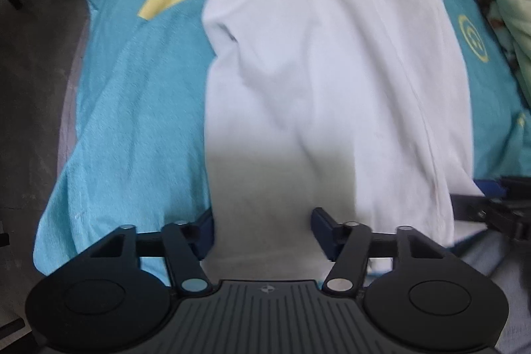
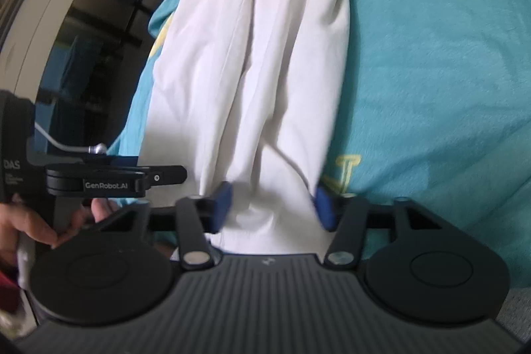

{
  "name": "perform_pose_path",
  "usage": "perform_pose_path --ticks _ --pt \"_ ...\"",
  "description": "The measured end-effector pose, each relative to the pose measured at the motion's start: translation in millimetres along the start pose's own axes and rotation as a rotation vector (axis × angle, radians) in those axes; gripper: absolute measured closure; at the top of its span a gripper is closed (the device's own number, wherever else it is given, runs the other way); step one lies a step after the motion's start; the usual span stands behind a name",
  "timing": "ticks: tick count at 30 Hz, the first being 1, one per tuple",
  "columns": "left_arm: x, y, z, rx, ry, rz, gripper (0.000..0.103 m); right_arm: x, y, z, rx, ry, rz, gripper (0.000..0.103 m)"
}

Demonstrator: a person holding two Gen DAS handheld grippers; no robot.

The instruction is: Fold clothes

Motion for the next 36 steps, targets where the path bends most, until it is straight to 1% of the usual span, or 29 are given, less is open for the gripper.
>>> perform_pose_path --ticks 1,2,3,4,5,7,8,9,11,14,16,18,20,22,25,29,32,34,36 --pt "2 -1 2 0.009 0.008 -0.008 0.059 2 2 -2 -0.004 -0.007 -0.019 0.064" --pt "4 -2 2 0.016 0.011 -0.009 0.064 4 3 -4 -0.006 -0.015 -0.036 0.066" --pt "5 -3 3 0.022 0.013 -0.011 0.066 6 4 -6 0.007 -0.034 -0.044 0.07" --pt "6 -4 4 0.028 0.014 -0.011 0.074 8 6 -8 0.02 -0.054 -0.052 0.072" --pt "6 -5 4 0.034 0.011 -0.009 0.084 10 7 -10 0.033 -0.073 -0.061 0.074" --pt "6 -8 2 0.047 -0.002 -0.001 0.093 12 8 -13 0.067 -0.105 -0.06 0.091" --pt "7 -11 1 0.057 -0.009 0.008 0.096 12 7 -14 0.085 -0.117 -0.053 0.092" --pt "7 -16 1 0.072 -0.015 0.022 0.097 11 3 -14 0.085 -0.116 -0.041 0.093" --pt "8 -33 -1 0.129 -0.028 0.083 0.098 8 -13 -13 0.066 -0.102 0.012 0.094" --pt "12 -72 -5 0.236 -0.079 0.213 0.098 -1 -48 -10 0.031 -0.071 0.108 0.094" --pt "14 -104 -6 0.312 -0.125 0.313 0.098 -6 -77 -5 0.009 -0.045 0.187 0.094" --pt "13 -136 -1 0.369 -0.167 0.397 0.098 -11 -106 -3 -0.015 -0.026 0.264 0.094" --pt "16 -165 6 0.409 -0.188 0.469 0.099 -13 -131 -5 -0.038 -0.016 0.324 0.094" --pt "22 -191 12 0.431 -0.192 0.526 0.099 -11 -151 -13 -0.048 -0.026 0.374 0.094" --pt "33 -222 19 0.455 -0.19 0.58 0.099 -4 -179 -24 -0.055 -0.052 0.439 0.094" --pt "66 -246 38 0.475 -0.168 0.598 0.099 22 -202 -30 -0.059 -0.08 0.475 0.094" --pt "102 -251 51 0.486 -0.157 0.584 0.099 50 -212 -26 -0.06 -0.088 0.473 0.094" --pt "127 -245 53 0.501 -0.156 0.563 0.099 71 -216 -20 -0.068 -0.089 0.461 0.094" --pt "139 -239 54 0.518 -0.166 0.556 0.099 88 -220 -15 -0.082 -0.079 0.454 0.094"
Point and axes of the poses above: each gripper's, at about its wrist camera, not at the fingertips, and y roughly the way its jaws point, z to its right, x to its underside, the point moved 4 cm from there along y, roughly the way its jaws point, and after that the axes turned 1 degree about x, right-handed, at the moved point
